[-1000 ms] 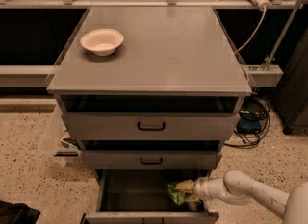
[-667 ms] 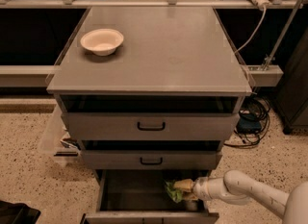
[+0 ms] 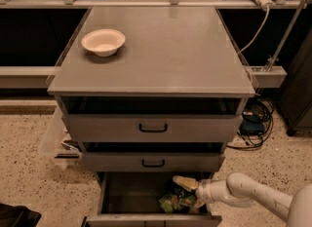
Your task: Place green rice chip bag into bottom drawer
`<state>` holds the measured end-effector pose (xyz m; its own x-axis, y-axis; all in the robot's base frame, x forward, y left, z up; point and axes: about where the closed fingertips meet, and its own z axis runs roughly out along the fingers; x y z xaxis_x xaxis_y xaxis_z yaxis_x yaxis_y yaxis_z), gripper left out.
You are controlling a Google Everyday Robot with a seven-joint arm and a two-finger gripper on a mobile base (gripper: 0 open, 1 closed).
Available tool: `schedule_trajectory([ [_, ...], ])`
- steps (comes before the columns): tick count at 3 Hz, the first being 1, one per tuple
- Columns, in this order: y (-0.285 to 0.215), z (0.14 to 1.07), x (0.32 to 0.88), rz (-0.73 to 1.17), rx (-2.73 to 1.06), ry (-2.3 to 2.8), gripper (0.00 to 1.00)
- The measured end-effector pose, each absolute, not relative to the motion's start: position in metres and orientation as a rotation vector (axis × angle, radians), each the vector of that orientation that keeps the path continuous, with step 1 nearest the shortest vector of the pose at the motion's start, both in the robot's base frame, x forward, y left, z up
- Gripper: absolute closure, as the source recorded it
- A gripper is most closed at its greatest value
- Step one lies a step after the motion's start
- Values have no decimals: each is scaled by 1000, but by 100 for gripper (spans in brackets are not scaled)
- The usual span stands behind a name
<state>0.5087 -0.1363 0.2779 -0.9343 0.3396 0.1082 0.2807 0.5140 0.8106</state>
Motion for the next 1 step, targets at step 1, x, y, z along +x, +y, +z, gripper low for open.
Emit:
schedule_trajectory([
  [1, -136, 278, 509, 1415, 549, 2677, 0],
])
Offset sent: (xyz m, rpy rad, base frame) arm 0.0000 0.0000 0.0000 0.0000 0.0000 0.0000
